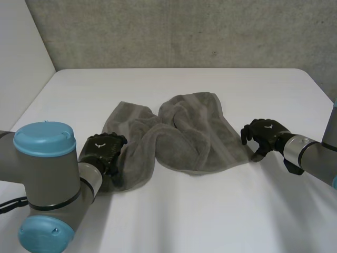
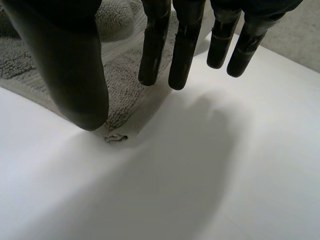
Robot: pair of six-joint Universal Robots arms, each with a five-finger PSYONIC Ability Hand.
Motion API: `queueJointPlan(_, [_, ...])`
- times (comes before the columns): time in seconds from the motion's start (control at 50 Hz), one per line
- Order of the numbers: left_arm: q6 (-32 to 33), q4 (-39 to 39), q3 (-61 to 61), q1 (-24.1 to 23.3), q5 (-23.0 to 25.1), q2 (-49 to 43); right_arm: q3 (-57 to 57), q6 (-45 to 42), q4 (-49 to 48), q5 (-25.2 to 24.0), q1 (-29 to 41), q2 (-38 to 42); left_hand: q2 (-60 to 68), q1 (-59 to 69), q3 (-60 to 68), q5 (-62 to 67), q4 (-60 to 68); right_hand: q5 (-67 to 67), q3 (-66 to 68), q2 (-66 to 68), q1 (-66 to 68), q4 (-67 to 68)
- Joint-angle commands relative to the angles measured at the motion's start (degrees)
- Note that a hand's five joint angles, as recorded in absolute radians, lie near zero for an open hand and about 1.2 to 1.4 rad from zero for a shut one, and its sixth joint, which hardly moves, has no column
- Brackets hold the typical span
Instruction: Fold the towel.
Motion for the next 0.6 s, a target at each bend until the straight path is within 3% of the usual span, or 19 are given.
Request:
queueJointPlan(0.02, [0.0,0.0,0.0,0.0,0.0,0.0,-1.1,0.2,-0.1,-0.8,-0.3,2.0,-3.0,-4.8,-3.3,-1.9,-3.8,-0.7,-3.0,-3.0,-2.1,-4.4])
queueJointPlan(0.34, [0.0,0.1,-0.1,0.0,0.0,-0.1,-2.0,0.3,-0.6,-0.7,-0.1,4.1,-3.0,-4.8,-3.3,-1.9,-3.8,2.5,-3.0,0.2,1.0,-4.4])
queueJointPlan(0.44, [0.0,0.1,-0.1,0.0,0.0,-0.1,-2.4,0.3,-0.6,-0.7,0.1,4.6,-3.2,-5.0,-3.3,-2.1,-3.8,12.6,-3.0,10.3,11.1,-4.4])
queueJointPlan(0.5, [0.0,0.1,-0.1,0.0,0.0,-0.1,-2.5,0.3,-0.6,-0.7,0.2,4.9,-3.2,-5.0,-3.3,-2.1,-3.8,23.5,-3.0,21.3,22.1,-4.4])
queueJointPlan(0.54, [0.0,0.2,-0.1,0.0,0.0,-0.1,-2.7,0.2,-0.5,-0.7,0.3,5.3,-3.2,-5.0,-3.3,-2.1,-3.8,38.6,-3.0,36.3,37.1,-4.4])
queueJointPlan(0.6, [0.0,0.2,-0.1,0.1,0.0,-0.1,-2.9,0.2,-0.5,-0.7,0.5,5.5,-3.2,-5.0,-3.3,-2.1,-3.8,41.1,-3.0,38.9,39.7,-4.4])
